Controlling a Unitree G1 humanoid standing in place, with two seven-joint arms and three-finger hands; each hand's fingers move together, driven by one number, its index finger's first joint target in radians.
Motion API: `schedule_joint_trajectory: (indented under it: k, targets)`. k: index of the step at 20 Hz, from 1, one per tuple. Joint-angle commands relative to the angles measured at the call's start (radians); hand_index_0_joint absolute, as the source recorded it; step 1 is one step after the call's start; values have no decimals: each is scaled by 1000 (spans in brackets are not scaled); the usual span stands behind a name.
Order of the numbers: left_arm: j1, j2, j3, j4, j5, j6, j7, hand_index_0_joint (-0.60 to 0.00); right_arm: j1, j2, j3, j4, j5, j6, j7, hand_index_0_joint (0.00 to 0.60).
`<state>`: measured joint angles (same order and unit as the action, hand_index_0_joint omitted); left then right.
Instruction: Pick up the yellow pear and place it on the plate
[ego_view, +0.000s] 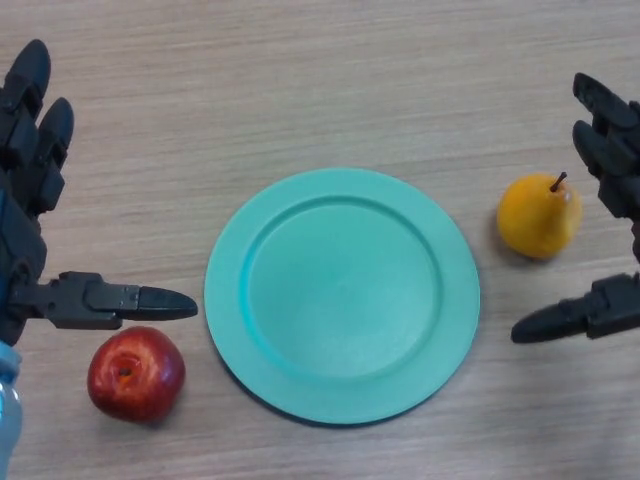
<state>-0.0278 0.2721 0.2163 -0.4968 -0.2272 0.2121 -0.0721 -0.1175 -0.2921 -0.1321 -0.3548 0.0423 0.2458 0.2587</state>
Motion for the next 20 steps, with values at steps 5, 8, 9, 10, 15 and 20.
schedule_joint_trajectory:
  k: [5,8,9,10,15,20]
  targets:
    - [-26,36,88,-53,-28,-181,13,0,-177,-96,-54,268,-86,-310,-90,0]
    - [-26,36,86,-48,-30,-192,16,0,-252,-130,-49,449,-133,-410,-118,0]
    - [-30,39,95,-47,-40,-192,15,0,-282,-138,-44,507,-136,-432,-123,0]
    - [-34,42,96,-46,-46,-188,18,0,-312,-147,-37,577,-156,-466,-135,0]
    - [-32,44,100,-37,-48,-195,16,0,-397,-149,-10,768,-171,-541,-137,0]
    - [-29,42,97,-32,-44,-196,23,0,-498,-142,20,1005,-209,-663,-166,0]
